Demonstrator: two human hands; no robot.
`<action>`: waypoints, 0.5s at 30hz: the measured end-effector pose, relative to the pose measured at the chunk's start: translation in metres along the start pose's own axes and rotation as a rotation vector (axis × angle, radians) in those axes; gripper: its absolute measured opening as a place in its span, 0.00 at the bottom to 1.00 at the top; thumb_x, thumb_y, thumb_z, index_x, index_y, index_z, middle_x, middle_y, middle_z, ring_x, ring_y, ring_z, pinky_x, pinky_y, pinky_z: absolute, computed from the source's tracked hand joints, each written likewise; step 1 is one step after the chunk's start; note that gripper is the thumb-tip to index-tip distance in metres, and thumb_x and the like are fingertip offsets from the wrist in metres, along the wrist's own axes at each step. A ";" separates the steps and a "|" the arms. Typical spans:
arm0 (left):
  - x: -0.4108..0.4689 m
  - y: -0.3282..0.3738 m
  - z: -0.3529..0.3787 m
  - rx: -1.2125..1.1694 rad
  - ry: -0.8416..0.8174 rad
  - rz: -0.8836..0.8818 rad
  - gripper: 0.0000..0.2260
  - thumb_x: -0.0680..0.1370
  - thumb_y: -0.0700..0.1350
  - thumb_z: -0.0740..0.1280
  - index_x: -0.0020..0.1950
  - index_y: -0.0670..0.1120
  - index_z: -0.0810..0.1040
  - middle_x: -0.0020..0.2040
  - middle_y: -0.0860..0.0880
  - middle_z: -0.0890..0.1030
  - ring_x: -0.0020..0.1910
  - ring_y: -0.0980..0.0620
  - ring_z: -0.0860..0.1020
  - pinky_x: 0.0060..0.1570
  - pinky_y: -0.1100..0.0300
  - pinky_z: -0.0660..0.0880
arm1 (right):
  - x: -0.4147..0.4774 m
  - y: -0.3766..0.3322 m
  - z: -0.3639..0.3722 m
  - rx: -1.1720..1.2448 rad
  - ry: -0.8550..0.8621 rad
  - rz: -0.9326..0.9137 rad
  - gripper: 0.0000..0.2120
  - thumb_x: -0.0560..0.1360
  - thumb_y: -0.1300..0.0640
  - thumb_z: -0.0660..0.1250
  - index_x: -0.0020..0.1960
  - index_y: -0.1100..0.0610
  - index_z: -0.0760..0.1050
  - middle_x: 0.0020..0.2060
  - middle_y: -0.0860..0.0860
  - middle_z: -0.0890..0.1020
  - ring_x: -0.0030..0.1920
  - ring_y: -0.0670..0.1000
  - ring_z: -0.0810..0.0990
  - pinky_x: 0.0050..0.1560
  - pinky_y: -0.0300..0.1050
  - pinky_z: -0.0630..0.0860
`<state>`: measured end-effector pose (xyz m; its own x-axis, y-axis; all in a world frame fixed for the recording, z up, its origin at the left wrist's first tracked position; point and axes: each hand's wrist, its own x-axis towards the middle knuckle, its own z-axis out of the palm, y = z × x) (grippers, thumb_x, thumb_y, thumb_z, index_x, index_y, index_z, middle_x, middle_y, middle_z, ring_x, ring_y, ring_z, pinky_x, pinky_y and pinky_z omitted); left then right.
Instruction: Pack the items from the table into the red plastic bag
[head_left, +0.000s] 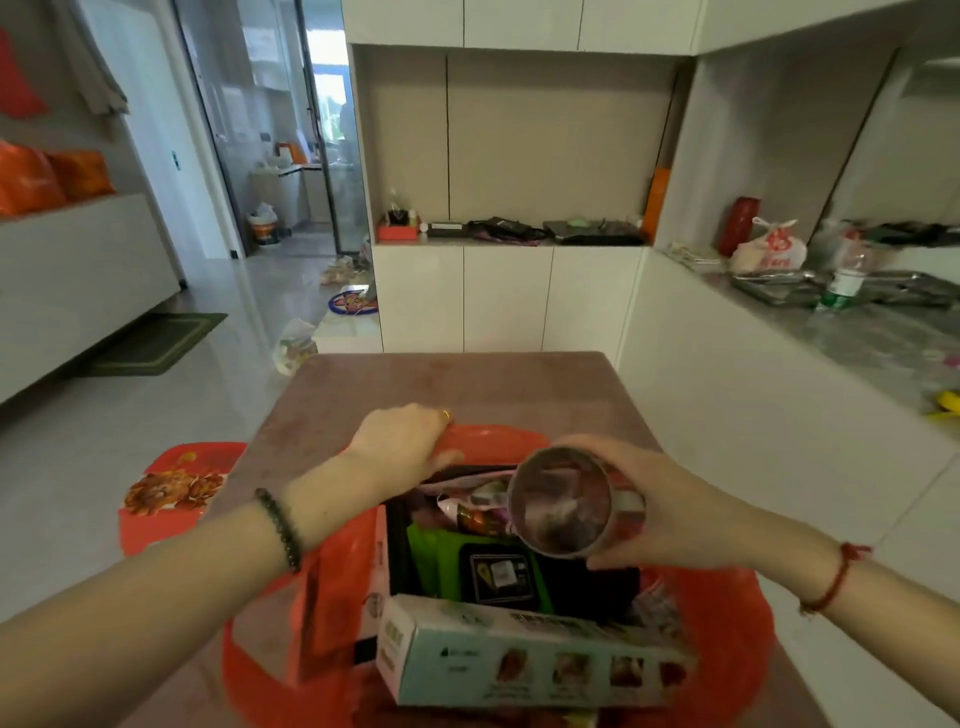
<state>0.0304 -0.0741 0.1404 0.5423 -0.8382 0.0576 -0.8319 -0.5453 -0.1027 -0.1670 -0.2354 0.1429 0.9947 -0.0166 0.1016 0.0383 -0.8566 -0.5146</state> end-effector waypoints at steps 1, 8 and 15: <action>0.005 0.001 -0.001 0.035 0.021 -0.013 0.16 0.79 0.53 0.58 0.60 0.43 0.73 0.59 0.42 0.78 0.59 0.41 0.76 0.53 0.50 0.73 | -0.004 0.001 0.014 -0.093 0.010 -0.009 0.40 0.63 0.48 0.76 0.68 0.37 0.58 0.64 0.33 0.67 0.65 0.35 0.66 0.64 0.32 0.67; 0.015 0.000 -0.010 0.002 0.141 0.041 0.15 0.80 0.49 0.56 0.53 0.39 0.76 0.54 0.38 0.80 0.55 0.38 0.77 0.48 0.50 0.73 | 0.029 -0.017 0.091 -0.503 0.191 -0.055 0.47 0.57 0.58 0.78 0.71 0.51 0.59 0.59 0.54 0.77 0.59 0.58 0.77 0.53 0.53 0.78; 0.004 -0.007 -0.014 -0.159 0.175 0.070 0.18 0.78 0.52 0.60 0.45 0.38 0.77 0.46 0.38 0.82 0.48 0.38 0.79 0.44 0.52 0.72 | 0.073 -0.043 0.098 -0.531 0.019 0.125 0.44 0.74 0.58 0.66 0.76 0.55 0.36 0.76 0.57 0.49 0.75 0.59 0.48 0.74 0.60 0.50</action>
<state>0.0373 -0.0737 0.1551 0.4654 -0.8552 0.2281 -0.8824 -0.4685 0.0438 -0.0867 -0.1491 0.0890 0.9864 -0.1402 0.0853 -0.1388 -0.9901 -0.0232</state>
